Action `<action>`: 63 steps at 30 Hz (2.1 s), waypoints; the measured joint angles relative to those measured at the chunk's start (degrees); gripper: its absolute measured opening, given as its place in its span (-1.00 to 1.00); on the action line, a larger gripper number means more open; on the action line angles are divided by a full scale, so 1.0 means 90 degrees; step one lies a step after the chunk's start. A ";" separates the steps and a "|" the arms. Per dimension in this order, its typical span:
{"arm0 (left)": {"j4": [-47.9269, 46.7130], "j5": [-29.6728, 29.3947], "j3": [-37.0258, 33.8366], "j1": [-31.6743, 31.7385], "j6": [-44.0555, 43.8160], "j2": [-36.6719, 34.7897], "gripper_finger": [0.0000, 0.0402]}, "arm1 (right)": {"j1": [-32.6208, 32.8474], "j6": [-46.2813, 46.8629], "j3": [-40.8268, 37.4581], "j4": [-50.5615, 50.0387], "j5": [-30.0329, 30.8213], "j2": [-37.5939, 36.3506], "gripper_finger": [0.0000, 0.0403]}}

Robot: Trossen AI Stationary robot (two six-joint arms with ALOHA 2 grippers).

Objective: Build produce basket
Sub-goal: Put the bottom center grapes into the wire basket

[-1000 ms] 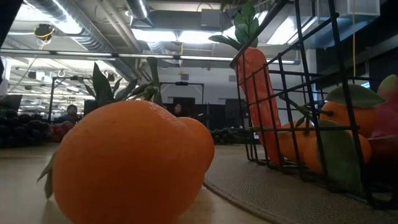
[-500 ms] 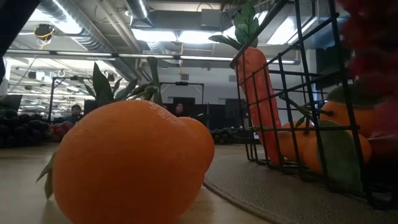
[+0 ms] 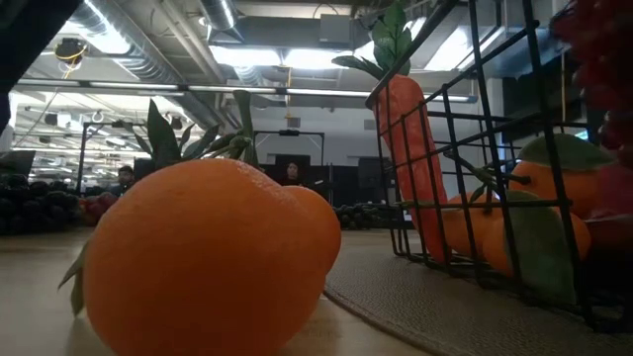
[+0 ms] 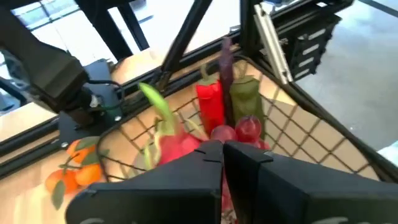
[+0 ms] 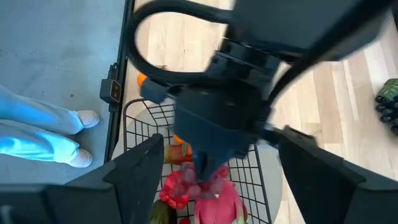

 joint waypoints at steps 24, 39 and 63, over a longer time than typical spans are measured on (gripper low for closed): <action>-0.0623 -0.0325 0.0000 0.0276 0.0177 0.0034 -1.00 | 0.0000 -0.0004 0.0000 -0.0021 -0.0016 0.0002 0.48; -0.0713 -0.0468 -0.0001 0.0297 -0.0005 0.0308 -1.00 | 0.0000 0.0146 0.0002 -0.0005 -0.0016 0.0005 0.48; -0.0622 -0.1084 -0.0002 0.0307 -0.0058 0.0297 -0.70 | 0.0000 0.0146 0.0007 -0.0010 -0.0009 0.0005 0.48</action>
